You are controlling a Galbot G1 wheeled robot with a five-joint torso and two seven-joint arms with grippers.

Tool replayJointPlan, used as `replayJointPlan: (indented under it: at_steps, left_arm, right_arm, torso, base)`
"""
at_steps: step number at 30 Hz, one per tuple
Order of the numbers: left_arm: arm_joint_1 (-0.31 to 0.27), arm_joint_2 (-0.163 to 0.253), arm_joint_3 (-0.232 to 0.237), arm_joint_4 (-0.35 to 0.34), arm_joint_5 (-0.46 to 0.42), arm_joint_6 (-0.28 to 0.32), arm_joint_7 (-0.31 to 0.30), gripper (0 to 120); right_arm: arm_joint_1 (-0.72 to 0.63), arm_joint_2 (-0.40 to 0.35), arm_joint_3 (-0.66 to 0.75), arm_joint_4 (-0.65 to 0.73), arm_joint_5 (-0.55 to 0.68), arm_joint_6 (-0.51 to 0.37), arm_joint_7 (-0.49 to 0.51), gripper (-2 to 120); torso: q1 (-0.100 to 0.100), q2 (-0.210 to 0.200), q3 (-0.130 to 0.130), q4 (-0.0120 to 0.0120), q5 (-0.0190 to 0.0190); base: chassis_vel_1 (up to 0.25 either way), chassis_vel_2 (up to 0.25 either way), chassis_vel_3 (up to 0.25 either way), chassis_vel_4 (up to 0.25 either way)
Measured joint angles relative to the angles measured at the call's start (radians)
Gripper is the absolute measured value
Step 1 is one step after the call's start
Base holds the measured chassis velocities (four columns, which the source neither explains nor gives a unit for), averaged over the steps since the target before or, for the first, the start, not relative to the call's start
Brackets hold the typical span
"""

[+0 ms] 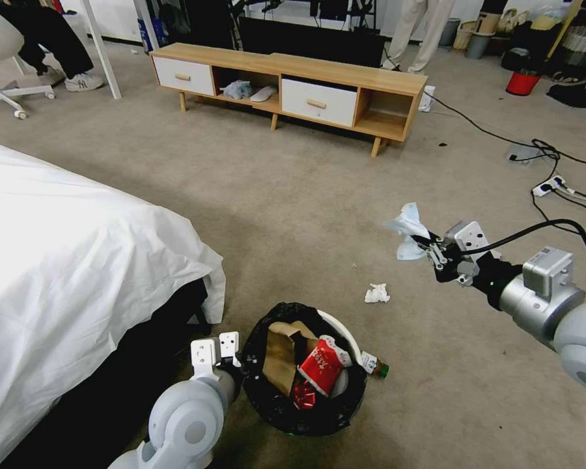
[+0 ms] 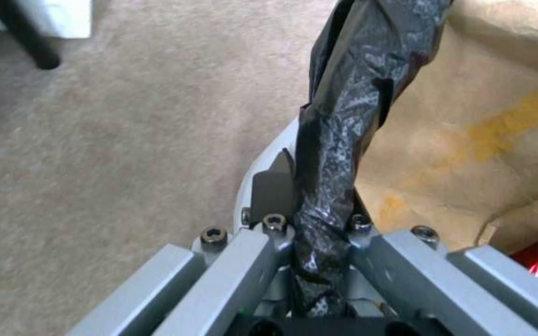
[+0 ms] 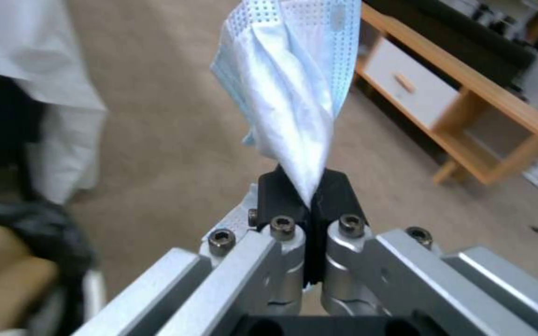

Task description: Pick up the trash bin, then pick up the garbage from the floor and place it into the trash bin.

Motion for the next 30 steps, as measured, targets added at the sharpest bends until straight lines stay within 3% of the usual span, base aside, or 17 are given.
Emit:
replayJointPlan:
  at_steps: [10, 30]
  left_arm:
    - [-0.092, -0.031, 0.066, 0.023, -0.067, -0.001, -0.044, 1]
    - [-0.134, -0.085, 0.097, 0.036, -0.076, -0.002, -0.056, 1]
  right_arm:
    - [-0.005, -0.044, -0.015, 0.065, 0.001, 0.099, -0.098, 0]
    - [-0.001, -0.057, -0.082, 0.038, -0.06, 0.158, -0.217, 0]
  torso:
    - [0.0, 0.0, 0.0, 0.0, 0.0]
    - [0.0, 0.0, 0.0, 0.0, 0.0001]
  base:
    - [0.0, 0.0, 0.0, 0.0]
    - [0.0, 0.0, 0.0, 0.0]
